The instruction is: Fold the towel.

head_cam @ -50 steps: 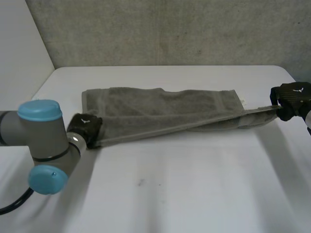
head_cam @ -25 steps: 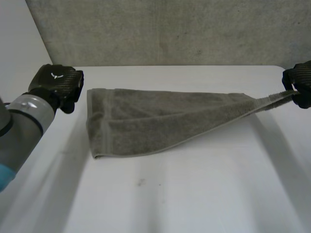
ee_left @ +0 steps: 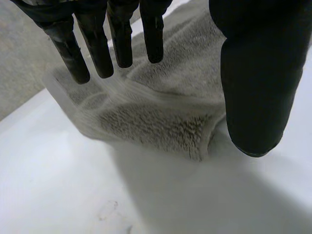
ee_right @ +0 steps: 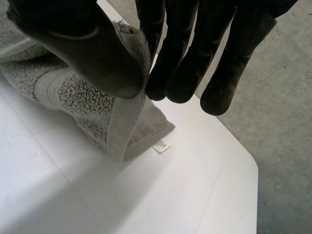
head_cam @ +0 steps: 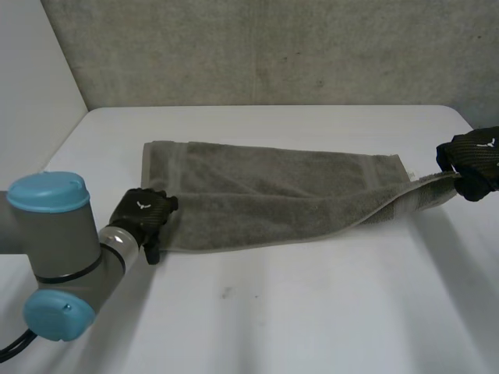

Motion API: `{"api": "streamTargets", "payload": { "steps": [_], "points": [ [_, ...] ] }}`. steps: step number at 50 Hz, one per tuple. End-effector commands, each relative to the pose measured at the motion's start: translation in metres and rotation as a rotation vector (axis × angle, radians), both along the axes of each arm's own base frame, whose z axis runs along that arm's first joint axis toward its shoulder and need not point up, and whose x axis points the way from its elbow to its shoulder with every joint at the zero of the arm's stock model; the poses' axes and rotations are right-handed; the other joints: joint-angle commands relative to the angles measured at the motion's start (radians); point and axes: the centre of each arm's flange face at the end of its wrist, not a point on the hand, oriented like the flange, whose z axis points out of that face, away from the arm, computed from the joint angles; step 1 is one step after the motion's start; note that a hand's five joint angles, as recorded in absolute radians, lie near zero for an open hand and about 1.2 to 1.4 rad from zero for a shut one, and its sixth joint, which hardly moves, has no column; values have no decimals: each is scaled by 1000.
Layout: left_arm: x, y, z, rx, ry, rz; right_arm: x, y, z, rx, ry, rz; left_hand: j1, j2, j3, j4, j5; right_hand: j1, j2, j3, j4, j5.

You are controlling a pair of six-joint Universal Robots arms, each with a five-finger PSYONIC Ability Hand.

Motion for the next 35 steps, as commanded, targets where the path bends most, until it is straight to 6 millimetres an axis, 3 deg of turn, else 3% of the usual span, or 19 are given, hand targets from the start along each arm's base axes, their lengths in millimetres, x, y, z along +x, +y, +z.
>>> {"api": "streamTargets", "payload": {
  "steps": [1, 16, 18, 19, 21, 24, 30, 32, 35],
  "points": [
    [-2, -7, -13, 21, -7, 0, -2, -4, -4, 3, 0, -6, 90, 88, 88, 90, 86, 69, 61, 63, 57, 57],
    [-8, -24, -18, 5, -5, 3, -7, -9, -11, 7, -1, -18, 421, 420, 420, 422, 418, 69, 61, 63, 57, 57],
    [-9, -27, -15, -9, 2, 6, -7, -10, -10, 0, 1, -21, 640, 639, 639, 641, 637, 69, 61, 63, 57, 57],
    [-9, -27, -15, -9, 2, 6, -7, -10, -10, 0, 1, -21, 642, 641, 640, 643, 638, 69, 61, 63, 57, 57],
    [-10, -31, -12, -20, 11, 9, -8, -11, -10, -6, 2, -21, 904, 903, 903, 905, 901, 69, 61, 63, 57, 57],
    [-10, -33, -10, -27, 14, 12, -8, -11, -10, -6, 2, -22, 1038, 1036, 1036, 1038, 1034, 69, 61, 63, 57, 57],
    [-7, -35, 12, -80, 18, 32, -14, -14, -7, -15, 4, -41, 1038, 1036, 1036, 1038, 1034, 69, 61, 63, 57, 57],
    [2, -31, 33, -117, 28, 53, -19, -15, -4, -17, 7, -54, 1038, 1036, 1036, 1038, 1034, 69, 61, 63, 57, 57],
    [8, -26, 40, -122, 28, 59, -21, -14, -4, -9, 6, -58, 1038, 1036, 1036, 1038, 1034, 69, 61, 63, 57, 57]
  ]
}}
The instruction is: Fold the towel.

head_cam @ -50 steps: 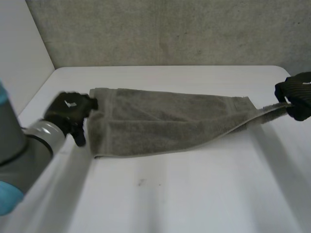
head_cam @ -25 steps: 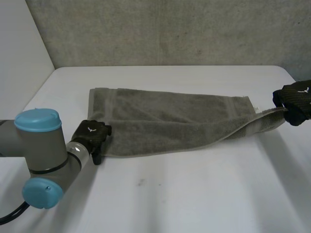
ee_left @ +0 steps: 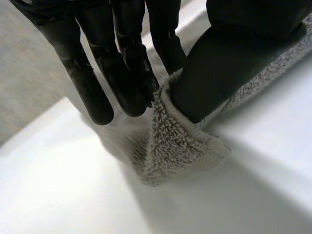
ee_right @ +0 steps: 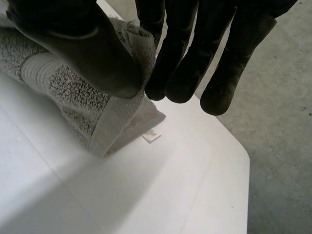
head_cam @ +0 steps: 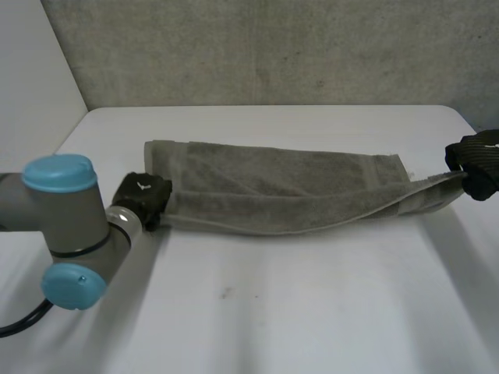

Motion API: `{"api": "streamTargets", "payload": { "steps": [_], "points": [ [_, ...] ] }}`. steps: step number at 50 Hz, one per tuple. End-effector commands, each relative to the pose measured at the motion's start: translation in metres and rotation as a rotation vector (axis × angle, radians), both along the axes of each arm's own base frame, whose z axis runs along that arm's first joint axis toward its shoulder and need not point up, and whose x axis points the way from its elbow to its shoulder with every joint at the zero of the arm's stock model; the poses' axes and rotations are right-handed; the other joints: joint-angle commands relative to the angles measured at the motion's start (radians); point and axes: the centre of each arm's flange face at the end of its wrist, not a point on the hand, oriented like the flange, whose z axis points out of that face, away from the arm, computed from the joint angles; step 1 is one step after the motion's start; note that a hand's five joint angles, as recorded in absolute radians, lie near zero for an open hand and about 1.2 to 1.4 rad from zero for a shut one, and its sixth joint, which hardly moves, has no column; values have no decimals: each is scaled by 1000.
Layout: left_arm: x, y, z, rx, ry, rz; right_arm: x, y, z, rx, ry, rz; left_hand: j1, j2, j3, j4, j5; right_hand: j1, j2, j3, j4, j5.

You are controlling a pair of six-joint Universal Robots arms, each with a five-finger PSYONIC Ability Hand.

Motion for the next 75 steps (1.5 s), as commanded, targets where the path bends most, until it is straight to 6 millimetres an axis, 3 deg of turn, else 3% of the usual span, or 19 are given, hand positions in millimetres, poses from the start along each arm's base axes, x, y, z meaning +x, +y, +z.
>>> {"api": "streamTargets", "payload": {
  "steps": [1, 6, 11, 14, 16, 19, 25, 28, 30, 32, 33, 35, 36, 40, 41, 46, 54, 65, 75],
  "points": [
    [23, 15, 42, -61, 9, 38, -9, 2, 2, 22, 5, -20, 216, 189, 190, 190, 204, 69, 61, 63, 57, 57],
    [36, 47, 65, -53, -68, 20, -19, 18, -3, 120, 81, -13, 216, 189, 190, 190, 204, 69, 61, 63, 57, 57],
    [51, 92, 89, -57, -188, -17, -35, 50, -2, 236, 250, 25, 216, 189, 190, 190, 204, 69, 61, 63, 57, 57],
    [54, 103, 96, -70, -210, -25, -40, 55, -1, 258, 267, 26, 216, 189, 190, 190, 204, 69, 61, 63, 57, 57],
    [60, 121, 111, -103, -251, -38, -48, 64, 6, 269, 257, 33, 216, 189, 190, 190, 204, 69, 61, 63, 57, 57],
    [65, 130, 121, -136, -283, -38, -50, 69, 17, 242, 239, 61, 216, 189, 190, 190, 204, 69, 61, 63, 57, 57],
    [68, 127, 124, -151, -305, -29, -46, 71, 25, 207, 207, 109, 216, 189, 190, 190, 204, 69, 61, 63, 57, 57],
    [65, 119, 120, -142, -299, -43, -44, 69, 24, 204, 197, 118, 216, 189, 190, 190, 204, 69, 61, 63, 57, 57],
    [61, 110, 109, -113, -300, -60, -44, 68, 22, 209, 194, 123, 216, 189, 190, 190, 204, 69, 61, 63, 57, 57],
    [52, 86, 89, -85, -298, -88, -42, 60, 12, 241, 180, 141, 216, 189, 190, 190, 204, 69, 61, 63, 57, 57],
    [52, 86, 89, -85, -298, -88, -42, 60, 12, 241, 180, 141, 216, 189, 190, 190, 204, 69, 61, 63, 57, 57],
    [42, 66, 73, -72, -303, -107, -34, 43, -4, 284, 167, 157, 216, 189, 190, 190, 204, 69, 61, 63, 57, 57],
    [42, 66, 73, -72, -303, -107, -34, 43, -4, 284, 167, 157, 216, 189, 190, 190, 204, 69, 61, 63, 57, 57],
    [32, 30, 48, -29, -304, -106, -21, 18, -19, 279, 207, 113, 216, 189, 190, 190, 204, 69, 61, 63, 57, 57],
    [32, 30, 48, -29, -304, -106, -21, 18, -19, 279, 207, 112, 216, 189, 190, 190, 204, 69, 61, 63, 57, 57],
    [18, -10, 30, -32, -283, -101, -9, -14, -44, 244, 206, 83, 216, 189, 190, 190, 204, 69, 61, 63, 57, 57],
    [4, -50, 19, -64, -216, -78, 16, -46, -58, 140, 146, 45, 216, 189, 190, 190, 204, 69, 61, 63, 57, 57],
    [-13, -87, 5, -124, -201, -79, 38, -76, -74, 34, 192, -8, 216, 189, 190, 190, 204, 69, 61, 63, 57, 57],
    [-15, -100, -6, -133, -210, -41, 43, -93, -85, 12, 212, -38, 216, 189, 190, 190, 204, 69, 61, 63, 57, 57]
  ]
}}
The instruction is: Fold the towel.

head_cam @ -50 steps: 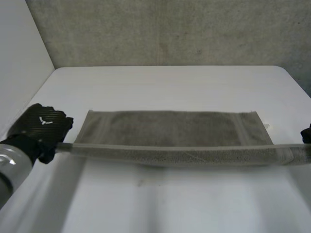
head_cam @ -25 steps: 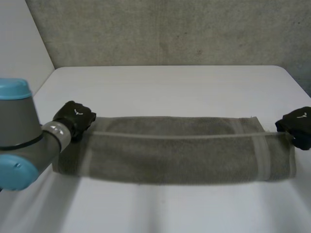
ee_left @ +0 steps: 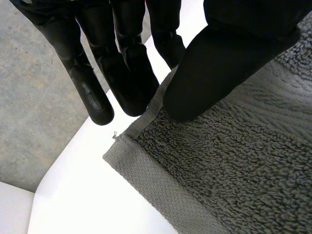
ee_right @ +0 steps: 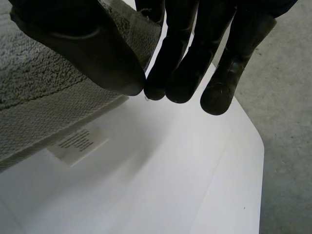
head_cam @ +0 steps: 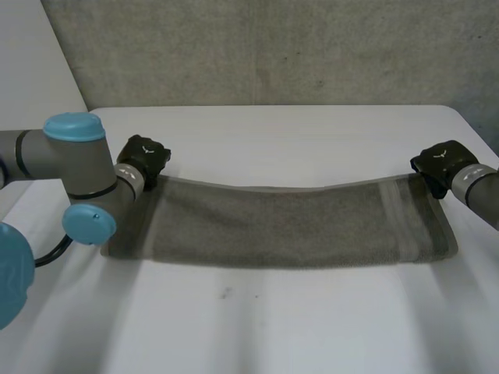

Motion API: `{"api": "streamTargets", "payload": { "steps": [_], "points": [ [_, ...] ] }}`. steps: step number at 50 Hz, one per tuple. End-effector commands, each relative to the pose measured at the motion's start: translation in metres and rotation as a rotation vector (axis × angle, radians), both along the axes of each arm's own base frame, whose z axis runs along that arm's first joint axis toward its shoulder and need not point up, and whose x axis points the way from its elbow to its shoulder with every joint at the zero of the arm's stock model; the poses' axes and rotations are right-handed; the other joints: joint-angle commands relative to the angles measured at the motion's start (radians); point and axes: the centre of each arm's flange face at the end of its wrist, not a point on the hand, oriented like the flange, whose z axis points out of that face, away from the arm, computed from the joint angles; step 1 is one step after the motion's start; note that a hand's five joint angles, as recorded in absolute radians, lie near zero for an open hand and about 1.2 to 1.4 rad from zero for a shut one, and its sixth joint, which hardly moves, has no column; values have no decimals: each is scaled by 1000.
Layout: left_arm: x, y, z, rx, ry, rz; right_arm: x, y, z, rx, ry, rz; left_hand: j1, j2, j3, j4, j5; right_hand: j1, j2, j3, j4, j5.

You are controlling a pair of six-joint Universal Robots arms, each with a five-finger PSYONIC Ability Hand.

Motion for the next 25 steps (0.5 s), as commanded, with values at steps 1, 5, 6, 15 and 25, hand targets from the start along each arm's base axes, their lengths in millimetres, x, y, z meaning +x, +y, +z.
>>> {"api": "streamTargets", "payload": {
  "steps": [1, 5, 6, 15, 25],
  "points": [
    [-1, -9, -10, -5, -4, 26, 4, -14, -12, -10, 21, -25, 191, 179, 180, 179, 185, 58, 61, 63, 50, 34],
    [-1, -9, -11, -2, -3, 25, 4, -16, -16, -9, 28, -37, 191, 179, 180, 179, 185, 58, 61, 63, 50, 34],
    [-2, -8, -11, -1, -2, 24, 5, -16, -17, -8, 32, -44, 191, 179, 180, 179, 185, 58, 61, 63, 50, 34],
    [-6, -5, -11, 5, 16, 19, 4, -18, -15, -19, 36, -64, -34, -47, -46, -47, -40, -3, 0, 2, -11, -26],
    [-4, 10, 18, -14, 22, 86, 3, -17, 39, -142, -118, -87, -1031, -1043, -1042, -1043, -1036, -1164, -1161, -1159, -1172, -1188]
  ]
}}
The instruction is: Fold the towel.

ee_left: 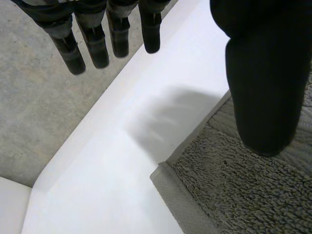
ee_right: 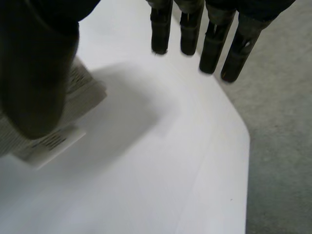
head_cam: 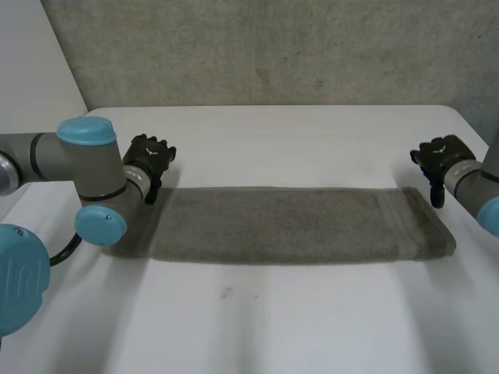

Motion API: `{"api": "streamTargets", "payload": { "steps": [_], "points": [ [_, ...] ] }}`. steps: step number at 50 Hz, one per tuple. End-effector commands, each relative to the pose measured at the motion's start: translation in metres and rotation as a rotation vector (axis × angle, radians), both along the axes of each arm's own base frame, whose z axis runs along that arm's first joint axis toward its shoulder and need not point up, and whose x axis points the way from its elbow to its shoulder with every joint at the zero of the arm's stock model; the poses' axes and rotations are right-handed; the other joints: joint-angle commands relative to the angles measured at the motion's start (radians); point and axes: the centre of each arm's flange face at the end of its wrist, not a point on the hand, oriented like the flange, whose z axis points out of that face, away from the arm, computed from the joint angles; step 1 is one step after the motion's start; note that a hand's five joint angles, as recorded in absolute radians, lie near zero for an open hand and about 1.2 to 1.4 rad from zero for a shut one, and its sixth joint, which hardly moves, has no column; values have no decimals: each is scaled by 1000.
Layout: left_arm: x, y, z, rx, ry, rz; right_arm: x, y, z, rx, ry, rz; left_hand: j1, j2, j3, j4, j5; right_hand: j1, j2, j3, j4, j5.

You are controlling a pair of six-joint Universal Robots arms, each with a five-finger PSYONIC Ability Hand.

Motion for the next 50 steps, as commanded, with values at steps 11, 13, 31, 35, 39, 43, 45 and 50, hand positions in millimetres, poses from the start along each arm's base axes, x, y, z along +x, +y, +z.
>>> {"api": "streamTargets", "payload": {
  "steps": [11, 13, 31, 35, 39, 43, 45, 50],
  "points": [
    [27, 68, 71, 6, 160, 101, -11, 65, 68, -53, -180, 78, -78, -74, -73, -75, -92, -115, -117, -114, -121, -80],
    [30, 77, 72, 9, 181, 104, -17, 75, 63, -25, -180, 62, -78, -74, -73, -75, -92, -115, -117, -114, -121, -80],
    [41, 125, 44, 59, 260, 52, -45, 119, -15, 123, -122, 83, -78, -74, -73, -75, -92, 4, 2, 5, -2, 39],
    [42, 124, 44, 64, 272, 60, -46, 115, -24, 130, -119, 76, -78, -74, -73, -75, -92, 119, 117, 119, 112, 153],
    [43, 124, 44, 65, 273, 62, -47, 112, -29, 139, -119, 76, -78, -74, -73, -75, -92, 283, 281, 283, 277, 318],
    [43, 124, 43, 63, 274, 62, -47, 109, -30, 135, -120, 76, -78, -74, -73, -75, -92, 830, 828, 830, 823, 864],
    [42, 124, 43, 62, 274, 60, -47, 108, -29, 129, -118, 74, -78, -74, -73, -75, -92, 1104, 1102, 1105, 1098, 1139],
    [41, 126, 42, 68, 272, 57, -52, 101, -25, 92, -107, 56, -77, -73, -72, -75, -91, 1107, 1105, 1107, 1101, 1142]
  ]
}}
